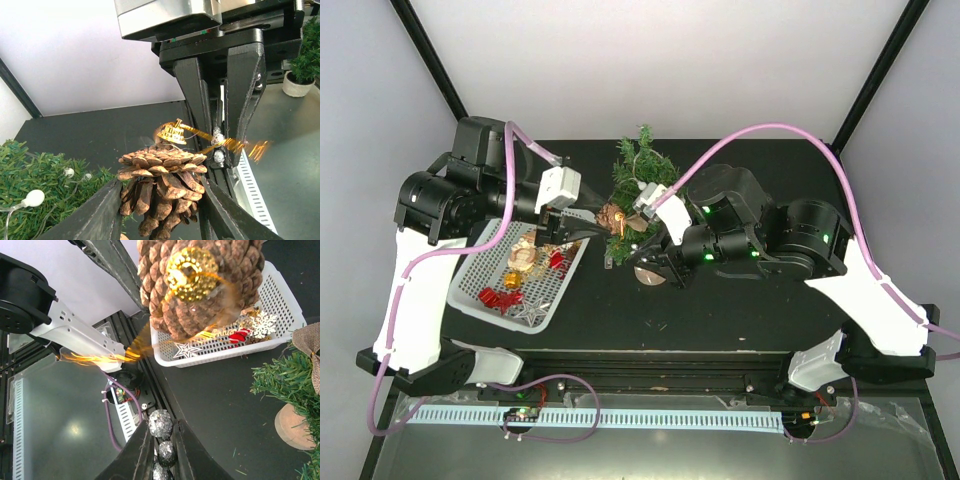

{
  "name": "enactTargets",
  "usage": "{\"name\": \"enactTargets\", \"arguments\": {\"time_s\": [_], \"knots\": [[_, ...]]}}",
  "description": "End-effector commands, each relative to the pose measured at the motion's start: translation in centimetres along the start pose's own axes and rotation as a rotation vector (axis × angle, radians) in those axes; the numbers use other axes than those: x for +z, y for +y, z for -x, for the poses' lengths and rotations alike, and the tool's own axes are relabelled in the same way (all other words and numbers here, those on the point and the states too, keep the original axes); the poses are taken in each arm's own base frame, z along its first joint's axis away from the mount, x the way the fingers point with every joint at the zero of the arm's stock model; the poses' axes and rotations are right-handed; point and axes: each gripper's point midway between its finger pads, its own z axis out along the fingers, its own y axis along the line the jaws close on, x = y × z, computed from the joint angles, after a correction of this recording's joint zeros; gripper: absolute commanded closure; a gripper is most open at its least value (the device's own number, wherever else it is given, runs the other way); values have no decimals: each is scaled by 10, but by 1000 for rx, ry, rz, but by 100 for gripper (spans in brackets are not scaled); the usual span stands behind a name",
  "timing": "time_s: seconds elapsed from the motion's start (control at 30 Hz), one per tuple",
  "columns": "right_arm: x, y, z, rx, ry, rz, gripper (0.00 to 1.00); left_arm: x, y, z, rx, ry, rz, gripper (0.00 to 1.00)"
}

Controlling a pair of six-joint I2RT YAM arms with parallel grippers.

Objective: Decorate the small christmas tree

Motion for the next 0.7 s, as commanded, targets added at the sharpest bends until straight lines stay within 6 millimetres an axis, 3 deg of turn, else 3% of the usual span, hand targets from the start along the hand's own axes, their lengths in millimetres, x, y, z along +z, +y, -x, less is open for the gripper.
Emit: {"name": "enactTargets", "arguments": {"time_s": [0.0, 0.17, 0.3, 0.47, 0.67], "knots": [[-11, 5, 1, 7, -21, 13, 87, -6, 0, 12, 40, -23, 28, 58], [-16, 3, 0, 14, -34, 0, 91, -7, 3, 11, 32, -20, 36, 58], [-16, -11, -5, 29, -27, -74, 91, -10, 6, 9, 34, -9, 62, 58], [-23, -54, -13, 103, -21, -284, 91, -19, 12, 3, 33, 28, 142, 58], [-27, -101, -26, 250, -11, -410, 91, -36, 32, -18, -60, 37, 248, 56]]}}
